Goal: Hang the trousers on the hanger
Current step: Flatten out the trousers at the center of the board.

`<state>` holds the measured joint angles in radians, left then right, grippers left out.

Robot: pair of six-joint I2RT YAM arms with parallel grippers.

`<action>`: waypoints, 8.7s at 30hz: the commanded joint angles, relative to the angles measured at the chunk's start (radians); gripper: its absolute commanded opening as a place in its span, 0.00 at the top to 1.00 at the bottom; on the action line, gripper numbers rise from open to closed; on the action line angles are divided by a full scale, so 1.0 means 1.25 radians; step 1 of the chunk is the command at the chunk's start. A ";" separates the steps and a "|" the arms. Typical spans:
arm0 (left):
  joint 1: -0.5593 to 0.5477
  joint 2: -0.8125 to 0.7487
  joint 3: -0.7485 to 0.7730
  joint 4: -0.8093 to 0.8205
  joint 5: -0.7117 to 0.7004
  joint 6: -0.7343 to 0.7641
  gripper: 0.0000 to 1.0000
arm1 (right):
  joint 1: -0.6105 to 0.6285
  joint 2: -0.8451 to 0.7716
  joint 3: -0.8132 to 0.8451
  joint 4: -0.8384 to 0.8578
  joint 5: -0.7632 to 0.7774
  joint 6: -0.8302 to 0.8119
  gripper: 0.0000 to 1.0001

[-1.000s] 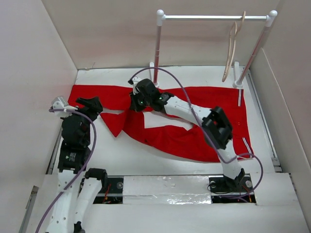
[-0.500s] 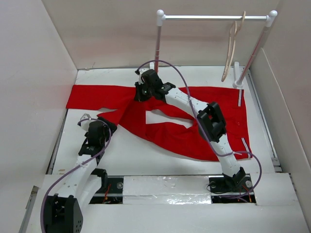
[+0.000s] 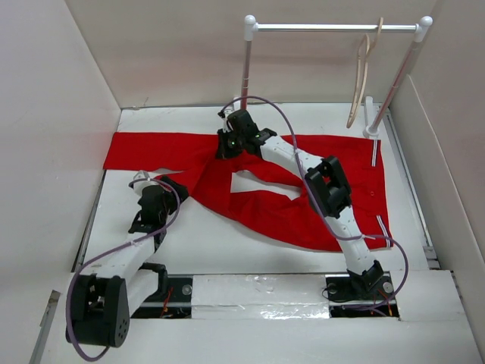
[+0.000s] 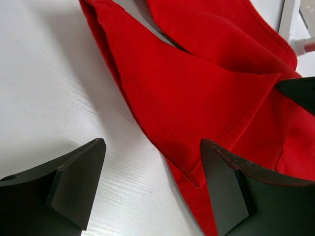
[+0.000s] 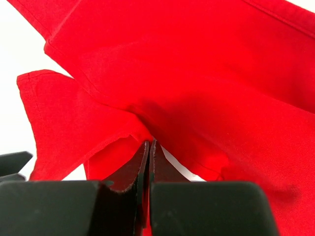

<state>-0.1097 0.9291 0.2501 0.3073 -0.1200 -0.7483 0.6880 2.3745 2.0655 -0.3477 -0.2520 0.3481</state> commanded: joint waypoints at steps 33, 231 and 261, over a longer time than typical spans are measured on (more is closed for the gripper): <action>0.003 -0.408 0.600 -0.377 -0.088 0.005 1.00 | 0.313 -0.863 -0.936 0.159 0.318 0.027 0.60; 0.042 -0.258 0.514 -0.379 -0.445 -0.037 1.00 | -0.201 -1.373 -1.266 0.149 0.378 0.221 0.30; -0.046 -0.646 0.459 -0.424 -0.191 0.137 1.00 | -0.901 -0.773 -1.244 0.431 -0.062 0.326 0.85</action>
<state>-0.1329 0.1497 0.7929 -0.2459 -0.3431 -0.6415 -0.4381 1.3464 0.4877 0.0723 -0.1627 0.7063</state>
